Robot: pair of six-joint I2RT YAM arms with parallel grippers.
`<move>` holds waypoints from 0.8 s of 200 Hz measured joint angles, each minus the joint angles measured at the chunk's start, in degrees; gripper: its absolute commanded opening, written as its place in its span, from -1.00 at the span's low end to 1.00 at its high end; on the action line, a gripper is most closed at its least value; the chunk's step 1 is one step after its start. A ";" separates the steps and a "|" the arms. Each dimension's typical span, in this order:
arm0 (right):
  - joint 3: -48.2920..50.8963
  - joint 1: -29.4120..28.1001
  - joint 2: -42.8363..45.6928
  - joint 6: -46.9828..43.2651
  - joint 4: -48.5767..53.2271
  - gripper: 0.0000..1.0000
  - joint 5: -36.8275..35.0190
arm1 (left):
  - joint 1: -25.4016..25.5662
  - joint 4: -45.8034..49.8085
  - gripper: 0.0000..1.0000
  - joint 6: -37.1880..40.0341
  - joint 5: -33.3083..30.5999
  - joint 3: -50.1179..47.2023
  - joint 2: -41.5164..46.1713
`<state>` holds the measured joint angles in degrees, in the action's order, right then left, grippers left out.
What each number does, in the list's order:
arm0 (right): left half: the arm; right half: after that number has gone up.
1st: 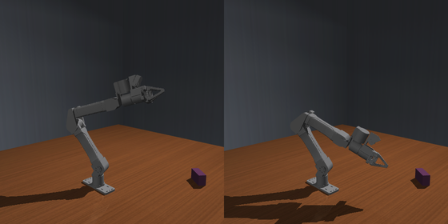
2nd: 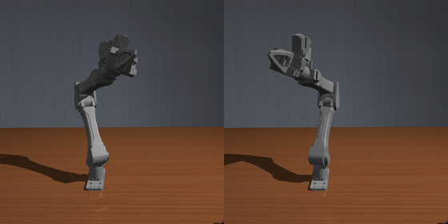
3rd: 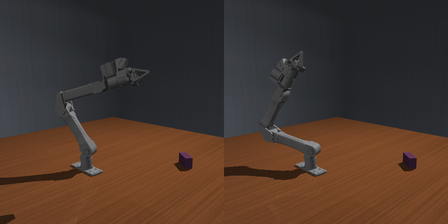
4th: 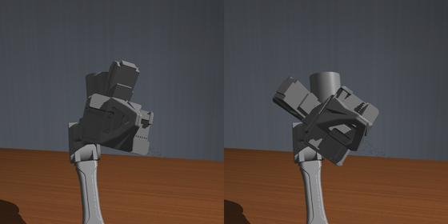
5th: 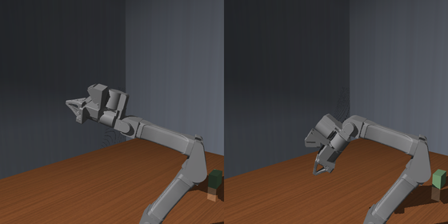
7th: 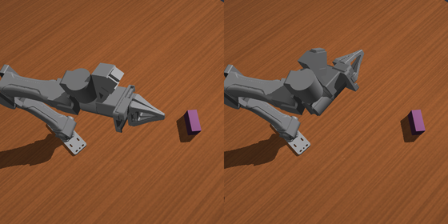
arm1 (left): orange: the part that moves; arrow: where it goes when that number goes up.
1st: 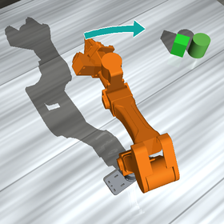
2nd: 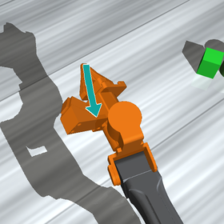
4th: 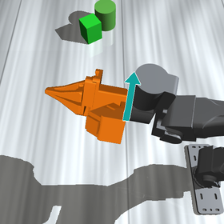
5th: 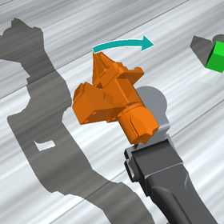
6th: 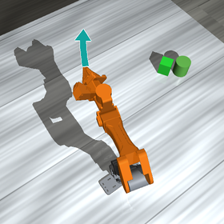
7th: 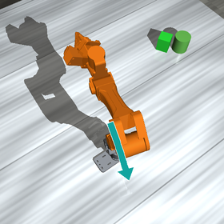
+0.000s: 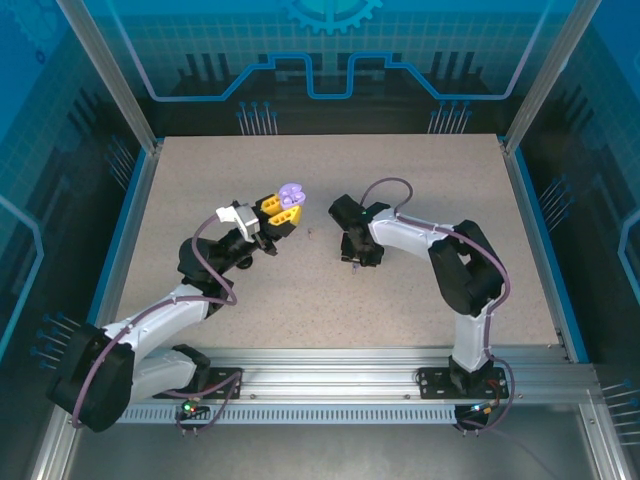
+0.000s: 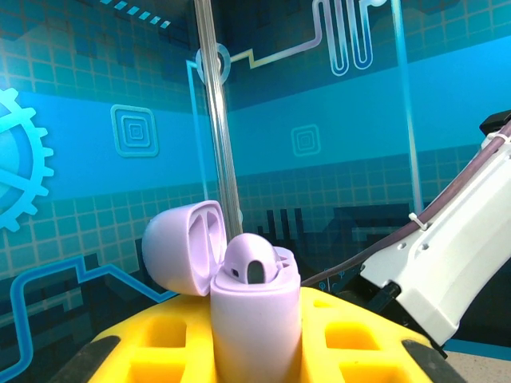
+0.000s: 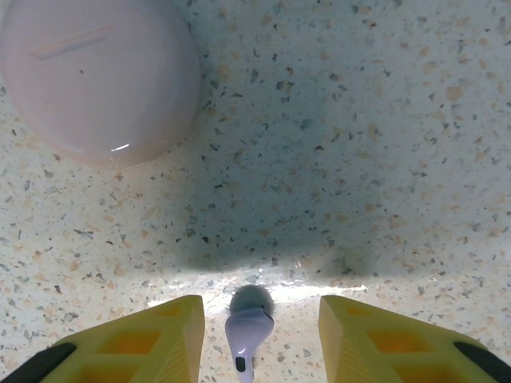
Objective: Insert the wireless bluetooth earbuds into the charging case
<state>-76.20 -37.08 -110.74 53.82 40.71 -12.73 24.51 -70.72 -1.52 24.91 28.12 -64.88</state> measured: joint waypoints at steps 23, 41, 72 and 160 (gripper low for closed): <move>0.00 0.00 -0.44 0.02 -0.33 -0.18 0.24 | 0.00 -0.02 -1.00 0.00 0.00 0.00 0.00; 0.00 0.00 -0.79 0.07 -0.57 -0.21 0.39 | 0.00 -0.02 -1.00 0.00 0.00 0.00 0.00; 0.00 -0.04 -1.68 0.20 -0.92 -0.23 0.42 | 0.00 0.00 -1.00 0.00 0.00 0.00 0.00; 0.02 -0.50 -2.16 0.24 -1.33 -0.28 0.76 | 0.00 -0.02 -1.00 0.00 0.00 0.00 0.00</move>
<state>-76.18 -37.58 -112.90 54.06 39.38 -11.97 24.51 -70.74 -1.52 24.91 28.12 -64.88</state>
